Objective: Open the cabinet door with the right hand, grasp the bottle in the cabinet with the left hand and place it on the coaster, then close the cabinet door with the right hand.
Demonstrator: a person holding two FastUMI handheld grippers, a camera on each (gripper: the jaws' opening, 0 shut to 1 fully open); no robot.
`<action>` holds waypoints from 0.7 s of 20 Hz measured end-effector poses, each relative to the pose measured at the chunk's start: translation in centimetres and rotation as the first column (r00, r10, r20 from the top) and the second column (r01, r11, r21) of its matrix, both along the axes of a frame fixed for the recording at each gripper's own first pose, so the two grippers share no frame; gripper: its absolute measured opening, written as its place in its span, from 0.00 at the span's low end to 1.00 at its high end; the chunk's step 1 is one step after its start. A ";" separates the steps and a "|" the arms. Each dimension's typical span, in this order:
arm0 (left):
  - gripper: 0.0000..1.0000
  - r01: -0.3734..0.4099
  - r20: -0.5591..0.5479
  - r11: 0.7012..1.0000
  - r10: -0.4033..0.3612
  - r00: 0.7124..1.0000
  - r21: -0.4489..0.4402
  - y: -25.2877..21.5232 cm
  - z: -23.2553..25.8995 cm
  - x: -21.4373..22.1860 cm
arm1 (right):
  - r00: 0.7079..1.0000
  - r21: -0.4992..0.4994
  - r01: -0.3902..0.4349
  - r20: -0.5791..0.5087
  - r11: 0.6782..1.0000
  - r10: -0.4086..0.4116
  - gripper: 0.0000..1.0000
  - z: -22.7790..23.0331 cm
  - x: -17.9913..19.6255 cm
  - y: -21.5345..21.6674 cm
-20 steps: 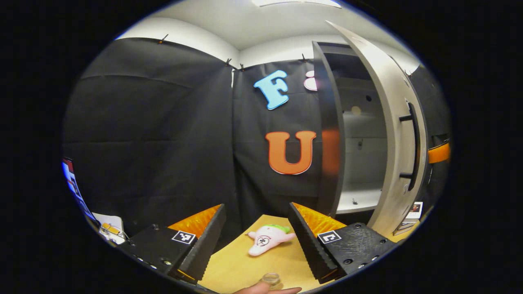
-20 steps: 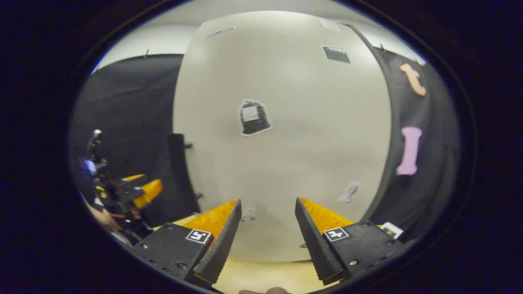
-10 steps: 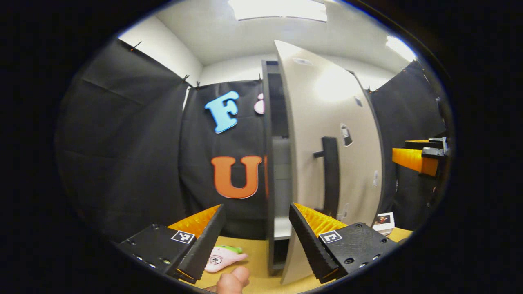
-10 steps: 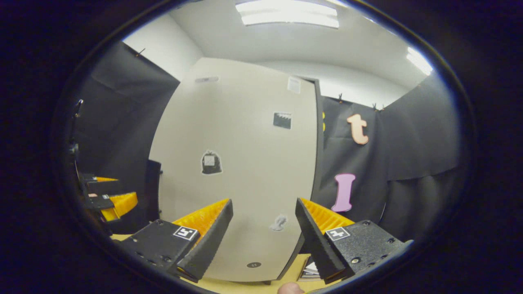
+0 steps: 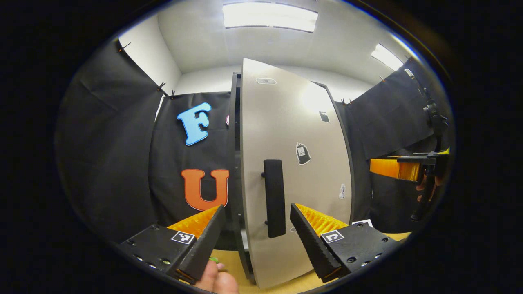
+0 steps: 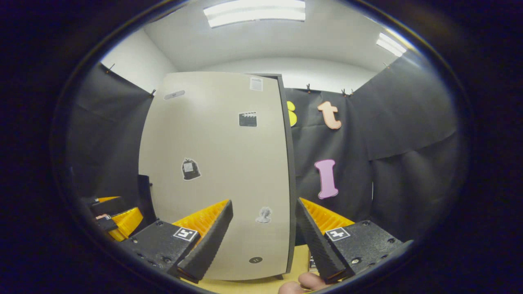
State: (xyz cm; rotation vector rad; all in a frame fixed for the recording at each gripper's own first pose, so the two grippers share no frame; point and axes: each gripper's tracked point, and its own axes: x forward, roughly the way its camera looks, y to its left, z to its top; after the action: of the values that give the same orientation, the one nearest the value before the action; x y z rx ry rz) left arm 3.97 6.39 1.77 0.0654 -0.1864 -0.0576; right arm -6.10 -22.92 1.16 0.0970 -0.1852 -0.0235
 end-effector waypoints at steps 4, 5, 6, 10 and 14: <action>0.96 0.051 -0.049 0.999 -0.051 0.997 -0.005 -1.1 -1.4 0.4 | 0.998 -0.057 0.053 0.037 0.997 -0.051 0.99 0.4 -0.4 -0.3; 0.96 0.045 -0.040 0.999 -0.046 0.998 -0.013 -1.0 -1.2 0.4 | 0.998 -0.060 0.053 0.032 0.997 -0.051 0.99 0.2 -0.4 -0.4; 0.96 0.041 -0.021 0.999 -0.041 0.999 -0.017 -0.8 -0.8 0.6 | 0.999 -0.065 0.048 0.029 0.997 -0.046 0.99 0.1 -0.2 -0.4; 0.97 0.027 0.075 0.999 -0.024 0.997 -0.036 -1.8 1.2 0.9 | 1.000 -0.111 0.009 -0.020 0.994 -0.011 0.99 -1.5 1.1 -0.3; 0.98 -0.034 0.037 0.998 0.036 0.999 -0.058 -1.9 0.9 1.6 | 0.998 -0.111 -0.053 -0.026 0.992 0.050 0.99 -2.5 1.7 -0.2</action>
State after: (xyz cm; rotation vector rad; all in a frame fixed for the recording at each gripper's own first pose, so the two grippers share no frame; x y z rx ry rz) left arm 5.60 4.48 2.72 0.0123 -0.2250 -0.0159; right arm -4.35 -23.12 -1.37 -0.0105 -0.1602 0.0371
